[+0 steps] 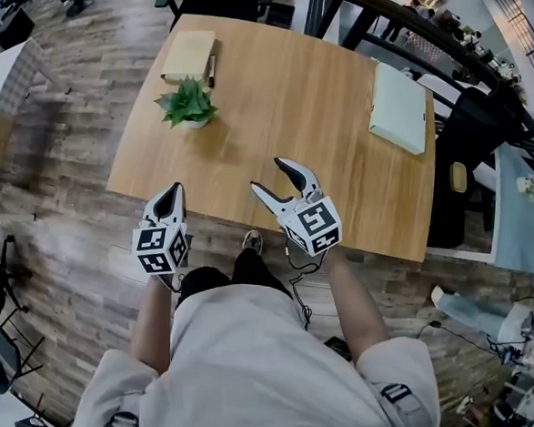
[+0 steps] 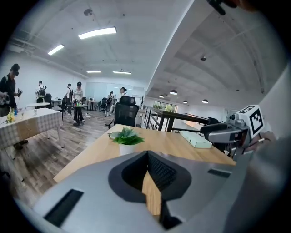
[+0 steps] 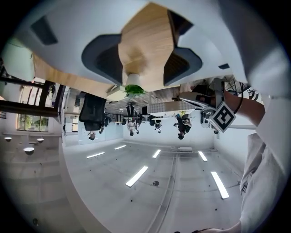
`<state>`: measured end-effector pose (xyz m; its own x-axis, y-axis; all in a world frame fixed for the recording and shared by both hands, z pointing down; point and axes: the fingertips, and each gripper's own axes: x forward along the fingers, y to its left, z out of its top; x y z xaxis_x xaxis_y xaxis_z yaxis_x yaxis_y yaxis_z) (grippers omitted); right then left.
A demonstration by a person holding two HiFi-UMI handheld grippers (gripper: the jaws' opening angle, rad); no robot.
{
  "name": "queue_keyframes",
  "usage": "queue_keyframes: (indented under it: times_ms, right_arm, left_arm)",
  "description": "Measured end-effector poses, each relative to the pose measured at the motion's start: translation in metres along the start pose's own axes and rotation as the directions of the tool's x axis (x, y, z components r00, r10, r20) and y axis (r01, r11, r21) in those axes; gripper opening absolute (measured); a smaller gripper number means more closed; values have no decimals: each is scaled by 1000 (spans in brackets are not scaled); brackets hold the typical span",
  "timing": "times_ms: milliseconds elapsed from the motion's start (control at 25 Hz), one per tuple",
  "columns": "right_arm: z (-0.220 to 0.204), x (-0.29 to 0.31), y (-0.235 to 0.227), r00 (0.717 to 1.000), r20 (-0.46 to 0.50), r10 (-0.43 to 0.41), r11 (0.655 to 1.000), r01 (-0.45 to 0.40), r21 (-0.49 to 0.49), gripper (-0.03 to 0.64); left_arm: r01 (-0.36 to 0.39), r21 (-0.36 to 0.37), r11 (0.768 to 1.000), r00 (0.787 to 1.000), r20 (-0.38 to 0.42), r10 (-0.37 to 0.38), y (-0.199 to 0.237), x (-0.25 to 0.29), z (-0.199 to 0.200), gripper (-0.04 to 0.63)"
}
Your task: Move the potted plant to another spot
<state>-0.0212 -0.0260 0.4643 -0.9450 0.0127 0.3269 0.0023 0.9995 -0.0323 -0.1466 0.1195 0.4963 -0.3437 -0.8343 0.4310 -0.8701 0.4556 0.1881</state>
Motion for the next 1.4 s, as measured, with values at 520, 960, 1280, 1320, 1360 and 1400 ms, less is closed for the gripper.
queue_keyframes:
  times_ms: [520, 960, 1280, 1320, 1360, 1400]
  right_arm:
    - [-45, 78, -41, 992, -110, 66, 998, -65, 18, 400]
    - [-51, 167, -43, 976, -185, 115, 993, -119, -10, 422]
    - [-69, 224, -41, 963, -233, 132, 990, -142, -26, 451]
    - [-72, 231, -41, 962, -237, 138, 989, -147, -23, 454]
    - [-73, 238, -41, 960, -240, 143, 988, -152, -20, 456]
    - [-74, 244, -41, 960, -239, 148, 987, -157, -19, 457]
  left_arm:
    - [-73, -87, 994, 989, -132, 61, 39, 47, -46, 12]
    - [-86, -130, 988, 978, -201, 59, 90, 94, -52, 12]
    - [-95, -141, 985, 969, -239, 59, 117, 118, -60, 12]
    - [-97, -141, 985, 968, -243, 60, 119, 119, -61, 12]
    - [-99, -143, 985, 967, -248, 61, 122, 121, -62, 12]
    - [-100, -145, 984, 966, -252, 61, 124, 123, -62, 12]
